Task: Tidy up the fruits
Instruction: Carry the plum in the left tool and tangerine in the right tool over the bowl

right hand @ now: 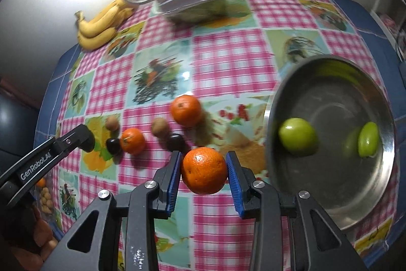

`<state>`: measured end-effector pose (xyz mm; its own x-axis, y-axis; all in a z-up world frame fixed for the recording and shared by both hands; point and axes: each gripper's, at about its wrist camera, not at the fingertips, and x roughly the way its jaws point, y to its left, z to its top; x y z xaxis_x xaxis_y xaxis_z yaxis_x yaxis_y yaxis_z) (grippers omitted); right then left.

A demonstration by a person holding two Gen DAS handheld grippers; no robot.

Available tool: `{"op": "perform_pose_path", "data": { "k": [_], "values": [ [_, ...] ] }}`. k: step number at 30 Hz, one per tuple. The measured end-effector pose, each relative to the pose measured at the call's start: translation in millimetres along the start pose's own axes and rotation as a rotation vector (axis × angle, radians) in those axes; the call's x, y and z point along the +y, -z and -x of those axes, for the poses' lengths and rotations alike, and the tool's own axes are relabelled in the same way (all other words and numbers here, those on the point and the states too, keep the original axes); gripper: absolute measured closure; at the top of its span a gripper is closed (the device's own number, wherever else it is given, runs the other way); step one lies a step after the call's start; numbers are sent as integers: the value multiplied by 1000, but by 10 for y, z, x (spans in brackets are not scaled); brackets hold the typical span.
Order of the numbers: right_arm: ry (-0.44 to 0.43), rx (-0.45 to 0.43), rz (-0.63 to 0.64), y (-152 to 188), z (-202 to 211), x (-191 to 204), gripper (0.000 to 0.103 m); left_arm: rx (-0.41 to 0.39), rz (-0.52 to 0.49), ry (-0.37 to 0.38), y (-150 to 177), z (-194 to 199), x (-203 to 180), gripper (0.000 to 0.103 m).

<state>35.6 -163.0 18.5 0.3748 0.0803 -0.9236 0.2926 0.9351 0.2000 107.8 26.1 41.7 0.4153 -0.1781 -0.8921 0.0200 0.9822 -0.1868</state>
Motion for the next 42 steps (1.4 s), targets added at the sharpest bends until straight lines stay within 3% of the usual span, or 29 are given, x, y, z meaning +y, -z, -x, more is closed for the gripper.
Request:
{"op": "perform_pose_path", "data": {
  "k": [11,22,42],
  "values": [
    [58,-31,-144,-46,202,-700,66,1,-145,26,145,22,-660,80],
    [111,-78,-291,0,419,-1368,66,19,-311,104,413,62,-1413,80],
    [146,-90,-394,170,612,-1849,66,64,-559,128,954,20,-2254,79]
  ]
}}
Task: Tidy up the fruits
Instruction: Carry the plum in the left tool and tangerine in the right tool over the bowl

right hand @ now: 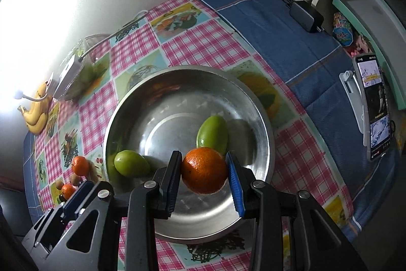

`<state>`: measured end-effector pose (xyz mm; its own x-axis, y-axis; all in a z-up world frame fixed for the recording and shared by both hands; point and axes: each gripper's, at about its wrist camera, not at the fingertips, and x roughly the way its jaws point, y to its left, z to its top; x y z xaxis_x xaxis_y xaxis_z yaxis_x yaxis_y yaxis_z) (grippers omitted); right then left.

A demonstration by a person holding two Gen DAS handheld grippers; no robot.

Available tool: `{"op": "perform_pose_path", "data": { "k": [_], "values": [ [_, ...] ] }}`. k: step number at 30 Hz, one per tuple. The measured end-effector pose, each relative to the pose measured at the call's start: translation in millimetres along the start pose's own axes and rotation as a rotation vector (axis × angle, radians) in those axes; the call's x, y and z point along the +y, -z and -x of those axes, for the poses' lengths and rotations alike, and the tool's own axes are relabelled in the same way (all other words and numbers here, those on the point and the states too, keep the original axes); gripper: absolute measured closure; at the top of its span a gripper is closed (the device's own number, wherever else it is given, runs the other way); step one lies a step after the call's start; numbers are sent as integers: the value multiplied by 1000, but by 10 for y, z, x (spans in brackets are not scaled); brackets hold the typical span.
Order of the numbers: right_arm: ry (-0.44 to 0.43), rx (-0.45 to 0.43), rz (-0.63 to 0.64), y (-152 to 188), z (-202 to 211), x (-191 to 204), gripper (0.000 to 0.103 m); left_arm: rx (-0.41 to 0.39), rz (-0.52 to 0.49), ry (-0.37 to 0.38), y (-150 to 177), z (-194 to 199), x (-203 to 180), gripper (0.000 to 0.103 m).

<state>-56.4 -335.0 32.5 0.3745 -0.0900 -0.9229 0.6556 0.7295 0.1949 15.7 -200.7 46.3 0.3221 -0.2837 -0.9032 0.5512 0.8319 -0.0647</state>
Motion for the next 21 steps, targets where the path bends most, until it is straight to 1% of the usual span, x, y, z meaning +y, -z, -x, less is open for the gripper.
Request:
{"op": "perform_pose_path", "data": {
  "k": [4,8,21],
  "values": [
    [-7,44,2,21,-96,-5,66,21,-18,-4,24,-74,-66,79],
    [-5,85,2,50,-218,-13,66,49,-13,0,33,-163,-53,79],
    [13,148,14,113,-431,3,66,94,-18,0,55,-327,-79,79]
  ]
}}
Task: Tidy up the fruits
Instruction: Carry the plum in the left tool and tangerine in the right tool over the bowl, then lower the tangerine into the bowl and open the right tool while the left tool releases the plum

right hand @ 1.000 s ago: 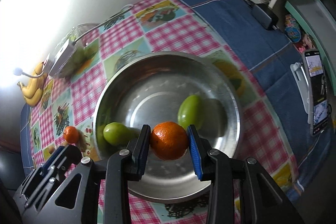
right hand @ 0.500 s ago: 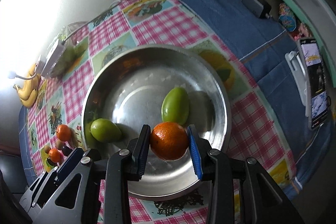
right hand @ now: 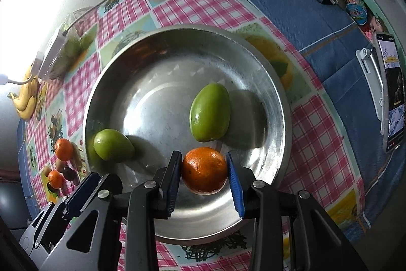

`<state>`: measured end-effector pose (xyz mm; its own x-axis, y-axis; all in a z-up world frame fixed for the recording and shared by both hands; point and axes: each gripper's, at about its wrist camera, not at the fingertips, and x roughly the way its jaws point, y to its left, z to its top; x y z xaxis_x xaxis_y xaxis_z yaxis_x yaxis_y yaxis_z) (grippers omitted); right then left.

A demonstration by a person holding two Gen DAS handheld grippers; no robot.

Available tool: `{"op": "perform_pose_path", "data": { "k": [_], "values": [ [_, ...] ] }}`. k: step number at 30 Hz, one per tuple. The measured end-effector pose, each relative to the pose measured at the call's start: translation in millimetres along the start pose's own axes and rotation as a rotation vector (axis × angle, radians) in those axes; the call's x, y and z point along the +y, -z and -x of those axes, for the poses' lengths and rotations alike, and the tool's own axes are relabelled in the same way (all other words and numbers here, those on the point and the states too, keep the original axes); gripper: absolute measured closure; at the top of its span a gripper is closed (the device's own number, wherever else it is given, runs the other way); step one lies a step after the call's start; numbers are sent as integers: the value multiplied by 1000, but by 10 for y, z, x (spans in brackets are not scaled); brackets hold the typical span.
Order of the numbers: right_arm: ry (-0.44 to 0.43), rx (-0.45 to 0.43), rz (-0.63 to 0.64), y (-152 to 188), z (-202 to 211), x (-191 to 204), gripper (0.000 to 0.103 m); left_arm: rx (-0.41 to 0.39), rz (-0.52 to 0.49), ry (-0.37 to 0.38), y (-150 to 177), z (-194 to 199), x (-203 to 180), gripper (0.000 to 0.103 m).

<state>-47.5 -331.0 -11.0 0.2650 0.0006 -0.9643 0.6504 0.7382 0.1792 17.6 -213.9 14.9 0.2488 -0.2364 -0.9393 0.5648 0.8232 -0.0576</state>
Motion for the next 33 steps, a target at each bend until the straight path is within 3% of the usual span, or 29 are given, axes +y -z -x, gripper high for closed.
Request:
{"op": "perform_pose_path", "data": {
  "k": [33],
  "values": [
    [17,55,-6,-33,-249,26,65,78,2,-8,22,-372,-67,79]
  ]
}}
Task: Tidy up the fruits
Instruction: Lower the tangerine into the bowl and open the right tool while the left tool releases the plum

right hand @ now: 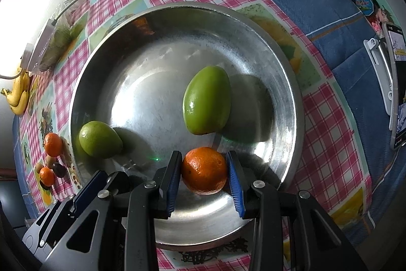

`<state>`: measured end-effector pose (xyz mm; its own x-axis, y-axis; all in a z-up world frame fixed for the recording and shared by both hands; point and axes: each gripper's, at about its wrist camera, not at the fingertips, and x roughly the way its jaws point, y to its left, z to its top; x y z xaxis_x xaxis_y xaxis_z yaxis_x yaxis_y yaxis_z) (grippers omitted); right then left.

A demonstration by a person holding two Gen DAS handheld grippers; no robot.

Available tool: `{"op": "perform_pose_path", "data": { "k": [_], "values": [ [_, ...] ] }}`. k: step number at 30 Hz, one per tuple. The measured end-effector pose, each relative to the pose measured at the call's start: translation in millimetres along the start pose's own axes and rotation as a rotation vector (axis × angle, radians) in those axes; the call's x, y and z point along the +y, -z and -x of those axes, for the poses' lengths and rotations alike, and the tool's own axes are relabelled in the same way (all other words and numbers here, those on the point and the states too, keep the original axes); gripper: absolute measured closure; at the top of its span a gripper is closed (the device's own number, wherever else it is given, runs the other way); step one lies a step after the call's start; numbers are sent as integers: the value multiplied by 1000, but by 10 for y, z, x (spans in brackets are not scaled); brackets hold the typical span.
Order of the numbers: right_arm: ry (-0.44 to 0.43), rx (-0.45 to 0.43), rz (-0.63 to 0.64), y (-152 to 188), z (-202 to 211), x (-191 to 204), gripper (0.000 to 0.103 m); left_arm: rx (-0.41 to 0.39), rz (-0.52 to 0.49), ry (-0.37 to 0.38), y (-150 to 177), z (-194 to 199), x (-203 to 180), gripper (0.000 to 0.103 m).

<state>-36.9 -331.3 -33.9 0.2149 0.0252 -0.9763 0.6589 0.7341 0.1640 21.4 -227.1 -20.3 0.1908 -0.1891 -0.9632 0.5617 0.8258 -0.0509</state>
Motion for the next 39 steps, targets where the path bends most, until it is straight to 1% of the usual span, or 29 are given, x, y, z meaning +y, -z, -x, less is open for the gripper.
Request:
{"op": "perform_pose_path", "data": {
  "k": [18,23,32,39],
  "values": [
    [-12,-6,-5,12,24,-22,65,7,9,12,-12,-2,41,78],
    [-18,-28,-10,8,102,-47,60,-1,8,16,-10,40,36,77],
    [-30,-93,-9,18,331,-37,60,-42,13,31,-23,230,69,76],
    [-29,-106,-11,43,399,-54,60,-61,49,34,-26,337,182,76]
  ]
}}
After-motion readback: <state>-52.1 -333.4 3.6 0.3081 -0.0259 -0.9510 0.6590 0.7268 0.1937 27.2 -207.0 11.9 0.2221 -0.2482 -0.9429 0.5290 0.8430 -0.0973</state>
